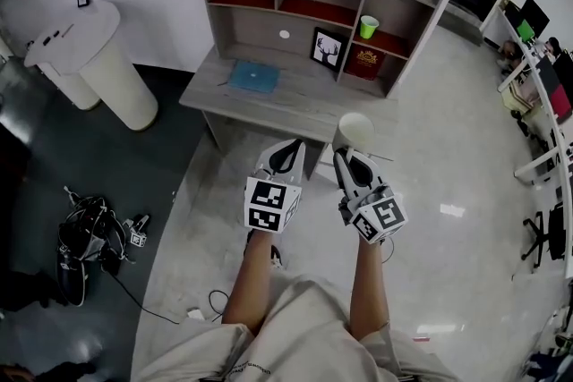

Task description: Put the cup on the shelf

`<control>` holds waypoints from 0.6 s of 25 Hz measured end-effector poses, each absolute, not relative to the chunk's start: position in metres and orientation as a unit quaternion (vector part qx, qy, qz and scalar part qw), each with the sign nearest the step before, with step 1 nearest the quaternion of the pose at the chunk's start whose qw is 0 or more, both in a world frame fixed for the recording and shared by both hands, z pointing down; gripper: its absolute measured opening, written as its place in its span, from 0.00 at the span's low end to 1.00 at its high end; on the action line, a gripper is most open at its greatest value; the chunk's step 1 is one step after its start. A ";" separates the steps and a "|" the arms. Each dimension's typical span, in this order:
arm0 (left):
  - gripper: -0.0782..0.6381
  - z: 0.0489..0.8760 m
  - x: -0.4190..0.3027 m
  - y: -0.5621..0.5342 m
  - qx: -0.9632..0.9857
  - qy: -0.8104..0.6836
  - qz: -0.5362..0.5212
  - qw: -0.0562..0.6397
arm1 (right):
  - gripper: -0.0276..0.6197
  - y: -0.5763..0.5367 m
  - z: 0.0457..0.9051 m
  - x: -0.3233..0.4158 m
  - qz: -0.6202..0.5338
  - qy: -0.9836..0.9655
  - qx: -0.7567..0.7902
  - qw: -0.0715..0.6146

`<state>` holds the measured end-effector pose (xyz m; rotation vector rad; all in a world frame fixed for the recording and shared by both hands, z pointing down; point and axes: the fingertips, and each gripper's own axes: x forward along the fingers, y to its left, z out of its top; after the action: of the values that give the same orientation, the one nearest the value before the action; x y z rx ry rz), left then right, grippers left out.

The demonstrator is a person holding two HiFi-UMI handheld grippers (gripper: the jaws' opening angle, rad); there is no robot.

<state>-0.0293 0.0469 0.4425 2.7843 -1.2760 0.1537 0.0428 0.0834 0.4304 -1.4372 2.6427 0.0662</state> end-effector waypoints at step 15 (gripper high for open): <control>0.12 0.458 -0.094 -0.021 0.911 -0.405 0.052 0.059 | 0.09 0.016 0.438 0.008 0.026 0.868 -0.492 0.059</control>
<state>-0.0941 -0.0210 0.4575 2.7588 -1.2276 0.1563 0.0077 0.0159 0.4384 -1.4884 2.6295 0.0795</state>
